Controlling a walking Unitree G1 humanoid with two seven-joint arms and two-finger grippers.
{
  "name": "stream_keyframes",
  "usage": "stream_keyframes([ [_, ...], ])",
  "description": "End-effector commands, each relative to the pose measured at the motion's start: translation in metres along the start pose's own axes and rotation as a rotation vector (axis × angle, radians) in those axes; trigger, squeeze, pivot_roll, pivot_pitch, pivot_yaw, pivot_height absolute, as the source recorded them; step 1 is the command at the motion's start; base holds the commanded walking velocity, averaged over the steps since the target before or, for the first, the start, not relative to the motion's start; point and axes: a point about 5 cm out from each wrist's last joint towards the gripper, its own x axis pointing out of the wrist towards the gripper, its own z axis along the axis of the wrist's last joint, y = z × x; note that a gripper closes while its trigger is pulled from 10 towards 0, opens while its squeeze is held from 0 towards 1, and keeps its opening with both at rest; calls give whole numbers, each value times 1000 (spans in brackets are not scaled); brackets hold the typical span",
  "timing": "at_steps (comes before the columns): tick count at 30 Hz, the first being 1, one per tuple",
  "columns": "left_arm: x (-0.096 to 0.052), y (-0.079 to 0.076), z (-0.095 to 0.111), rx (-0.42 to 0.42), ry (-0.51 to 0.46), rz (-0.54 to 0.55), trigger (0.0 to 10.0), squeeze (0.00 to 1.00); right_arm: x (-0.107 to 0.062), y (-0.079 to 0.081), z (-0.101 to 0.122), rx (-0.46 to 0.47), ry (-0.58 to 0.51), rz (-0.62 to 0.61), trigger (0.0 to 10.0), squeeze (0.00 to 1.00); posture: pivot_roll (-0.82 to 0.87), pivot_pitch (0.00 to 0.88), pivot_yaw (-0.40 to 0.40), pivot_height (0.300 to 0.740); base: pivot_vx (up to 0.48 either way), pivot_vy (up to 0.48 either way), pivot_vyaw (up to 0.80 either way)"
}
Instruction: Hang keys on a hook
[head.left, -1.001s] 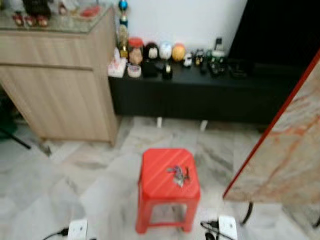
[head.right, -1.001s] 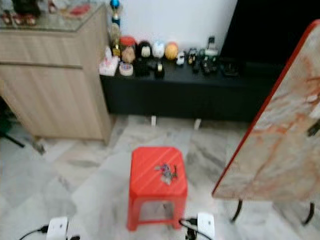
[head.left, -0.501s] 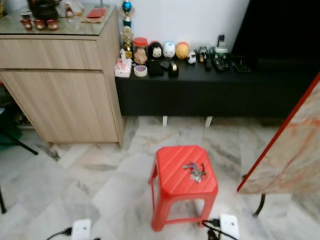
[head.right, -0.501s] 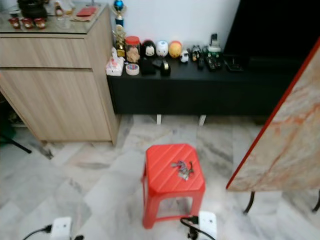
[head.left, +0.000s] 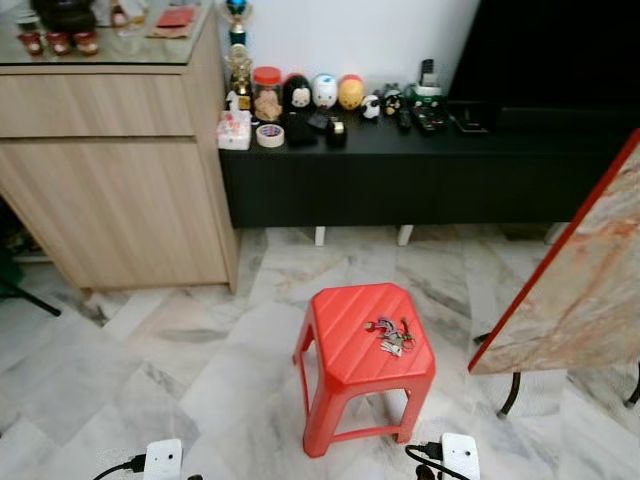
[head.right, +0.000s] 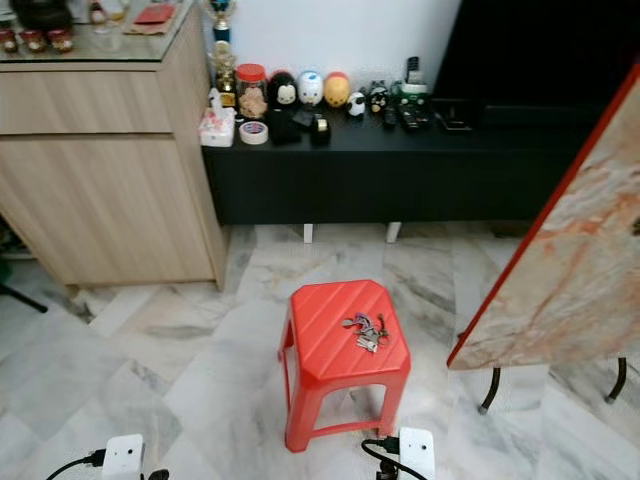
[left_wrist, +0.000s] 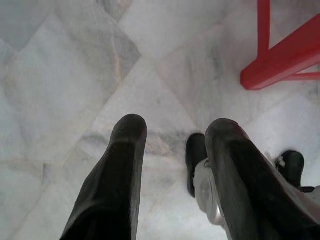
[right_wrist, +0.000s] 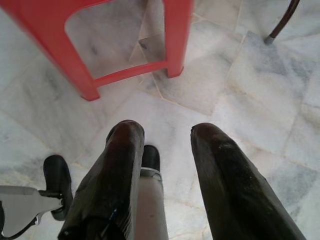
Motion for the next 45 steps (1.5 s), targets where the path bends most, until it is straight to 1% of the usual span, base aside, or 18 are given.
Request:
stream_keyframes([
  [1,0,1,-2,-16,6,4,10000,0,0,-2,-1,-22,6,-1,10000,0,86,40,-73,740,0,0,0],
  [7,-1,2,-2,-11,3,9,10000,0,0,-1,1,-54,-10,16,10000,0,87,34,-75,740,0,0,81],
  [10,-1,2,-2,-12,0,8,10000,0,0,0,2,-43,-19,17,10000,0,86,29,-75,740,0,0,517],
  [12,-1,2,-2,-13,-3,7,10000,0,0,-2,3,-11,-18,2,10000,0,85,28,-74,740,240,0,0],
  [16,-1,-1,-2,-3,-3,1,10000,0,0,-3,2,-34,-16,5,10000,0,87,24,-76,740,253,0,0],
  [38,0,-4,0,-3,-7,-7,10000,0,0,2,4,-34,-23,18,10000,0,85,31,-76,740,290,0,0],
  [40,0,-5,0,0,-5,-7,10000,0,1,2,9,-18,-47,19,10000,0,84,33,-79,740,266,0,0],
  [45,0,-6,-1,3,-4,-10,10000,0,3,6,23,-19,-112,47,10000,0,78,35,-80,740,0,0,0],
])
